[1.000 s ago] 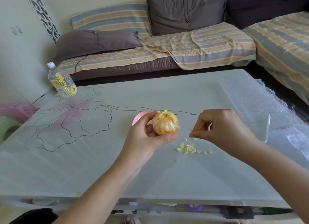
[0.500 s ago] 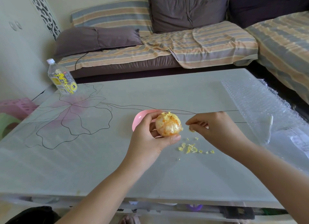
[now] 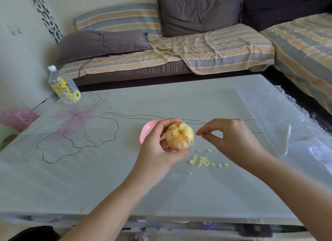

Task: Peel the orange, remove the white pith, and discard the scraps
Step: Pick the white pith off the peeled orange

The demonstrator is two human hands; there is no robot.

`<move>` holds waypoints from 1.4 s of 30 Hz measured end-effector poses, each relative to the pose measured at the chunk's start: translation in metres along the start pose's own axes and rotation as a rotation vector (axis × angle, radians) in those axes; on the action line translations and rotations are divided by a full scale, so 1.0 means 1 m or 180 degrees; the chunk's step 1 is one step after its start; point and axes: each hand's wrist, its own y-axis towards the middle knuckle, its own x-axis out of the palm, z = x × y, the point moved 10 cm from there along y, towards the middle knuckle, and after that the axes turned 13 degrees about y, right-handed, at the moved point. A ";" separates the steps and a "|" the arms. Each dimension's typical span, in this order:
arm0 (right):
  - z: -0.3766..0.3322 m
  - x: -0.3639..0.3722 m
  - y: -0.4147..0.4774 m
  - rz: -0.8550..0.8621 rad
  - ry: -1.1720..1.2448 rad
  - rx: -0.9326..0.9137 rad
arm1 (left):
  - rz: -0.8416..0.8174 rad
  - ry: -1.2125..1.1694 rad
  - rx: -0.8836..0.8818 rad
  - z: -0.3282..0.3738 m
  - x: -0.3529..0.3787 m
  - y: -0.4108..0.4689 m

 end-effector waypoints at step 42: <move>-0.060 -0.007 -0.027 0.0671 -0.0608 -0.0795 | 0.0223 0.0327 0.0238 0.028 0.006 -0.004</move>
